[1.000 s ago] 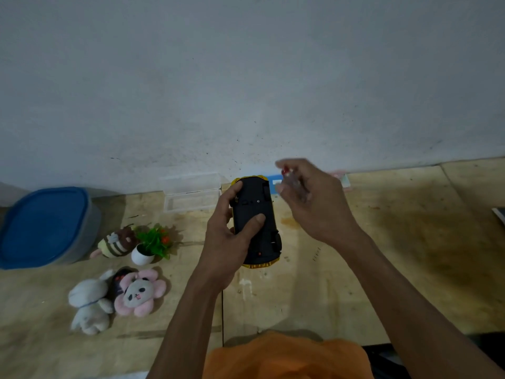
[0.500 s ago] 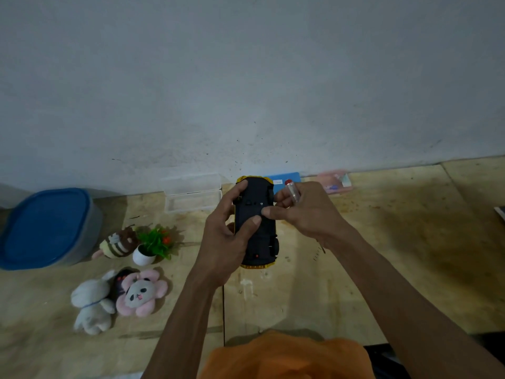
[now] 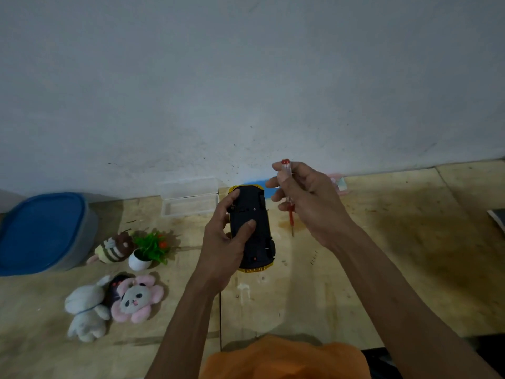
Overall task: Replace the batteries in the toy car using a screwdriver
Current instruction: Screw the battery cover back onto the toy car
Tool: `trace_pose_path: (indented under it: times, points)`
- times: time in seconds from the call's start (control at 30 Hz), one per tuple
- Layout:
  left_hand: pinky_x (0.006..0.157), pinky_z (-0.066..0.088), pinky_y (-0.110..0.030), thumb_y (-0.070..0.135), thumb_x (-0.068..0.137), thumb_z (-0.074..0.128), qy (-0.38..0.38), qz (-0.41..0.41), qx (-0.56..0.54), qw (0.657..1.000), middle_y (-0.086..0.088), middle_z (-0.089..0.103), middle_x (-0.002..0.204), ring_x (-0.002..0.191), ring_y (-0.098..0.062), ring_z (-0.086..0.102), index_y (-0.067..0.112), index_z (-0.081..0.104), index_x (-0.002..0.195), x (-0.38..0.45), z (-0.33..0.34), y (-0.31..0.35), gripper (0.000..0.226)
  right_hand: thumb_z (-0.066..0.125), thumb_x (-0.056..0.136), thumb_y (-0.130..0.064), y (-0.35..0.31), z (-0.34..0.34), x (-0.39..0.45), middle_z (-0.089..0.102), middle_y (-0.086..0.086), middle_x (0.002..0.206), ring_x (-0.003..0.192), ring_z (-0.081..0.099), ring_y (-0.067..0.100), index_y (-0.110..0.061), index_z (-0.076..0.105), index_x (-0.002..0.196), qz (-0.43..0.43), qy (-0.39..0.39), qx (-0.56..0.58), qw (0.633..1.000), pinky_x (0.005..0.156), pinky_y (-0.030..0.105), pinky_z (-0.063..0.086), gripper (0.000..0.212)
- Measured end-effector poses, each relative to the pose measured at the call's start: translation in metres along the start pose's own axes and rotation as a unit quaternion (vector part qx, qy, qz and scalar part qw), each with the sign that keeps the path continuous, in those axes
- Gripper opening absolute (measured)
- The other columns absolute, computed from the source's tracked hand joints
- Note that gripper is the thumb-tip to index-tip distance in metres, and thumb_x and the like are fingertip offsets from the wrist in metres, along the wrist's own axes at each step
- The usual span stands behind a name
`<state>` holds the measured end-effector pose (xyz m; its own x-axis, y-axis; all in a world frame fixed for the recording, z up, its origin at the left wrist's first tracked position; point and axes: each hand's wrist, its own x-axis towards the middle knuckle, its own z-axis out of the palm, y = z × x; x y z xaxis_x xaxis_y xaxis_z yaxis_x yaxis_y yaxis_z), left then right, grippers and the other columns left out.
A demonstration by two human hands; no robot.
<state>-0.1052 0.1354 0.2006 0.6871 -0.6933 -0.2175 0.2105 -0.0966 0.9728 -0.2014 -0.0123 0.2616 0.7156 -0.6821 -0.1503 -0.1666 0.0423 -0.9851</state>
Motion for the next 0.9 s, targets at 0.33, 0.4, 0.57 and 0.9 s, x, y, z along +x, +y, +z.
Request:
trace_pose_path:
  times: [0.33, 0.4, 0.57, 0.9]
  points:
    - [0.074, 0.061, -0.028, 0.002, 0.095, 0.064, -0.004, 0.029, 0.037, 0.999, 0.002, 0.055, 0.135, 0.103, 0.003, 0.064, 0.03, 0.047, 0.144, -0.003, -0.002, 0.004, 0.059, 0.067, 0.095, -0.018, -0.01, 0.008, -0.013, 0.075, -0.003, 0.099, 0.093, 0.073, 0.013, -0.022, 0.06, 0.114, -0.181, 0.106, -0.063, 0.976, 0.088, 0.044, 0.059, 0.02]
    - [0.073, 0.061, -0.028, 0.002, 0.095, 0.065, -0.003, 0.033, 0.037, 0.999, 0.0, 0.055, 0.134, 0.103, 0.002, 0.065, 0.03, 0.047, 0.144, -0.003, -0.001, 0.005, 0.06, 0.067, 0.095, -0.015, -0.009, 0.009, -0.015, 0.074, -0.002, 0.098, 0.095, 0.072, 0.013, -0.02, 0.06, 0.114, -0.206, 0.108, -0.072, 0.97, 0.089, 0.042, 0.059, 0.02]
    - [0.074, 0.062, -0.029, 0.002, 0.095, 0.064, -0.008, 0.034, 0.037, 0.999, -0.003, 0.055, 0.134, 0.102, 0.0, 0.067, 0.03, 0.046, 0.145, -0.004, -0.002, 0.008, 0.061, 0.067, 0.095, -0.013, -0.005, 0.011, -0.015, 0.073, 0.001, 0.1, 0.1, 0.071, 0.011, -0.019, 0.059, 0.113, -0.236, 0.11, -0.069, 0.963, 0.087, 0.04, 0.06, 0.021]
    - [0.073, 0.061, -0.028, 0.001, 0.095, 0.064, -0.009, 0.031, 0.038, 0.999, -0.002, 0.055, 0.132, 0.102, 0.001, 0.067, 0.03, 0.046, 0.145, -0.004, -0.002, 0.009, 0.061, 0.067, 0.095, -0.015, 0.003, 0.012, -0.012, 0.074, -0.006, 0.102, 0.1, 0.072, 0.013, -0.02, 0.059, 0.115, -0.238, 0.11, -0.076, 0.962, 0.087, 0.044, 0.06, 0.022]
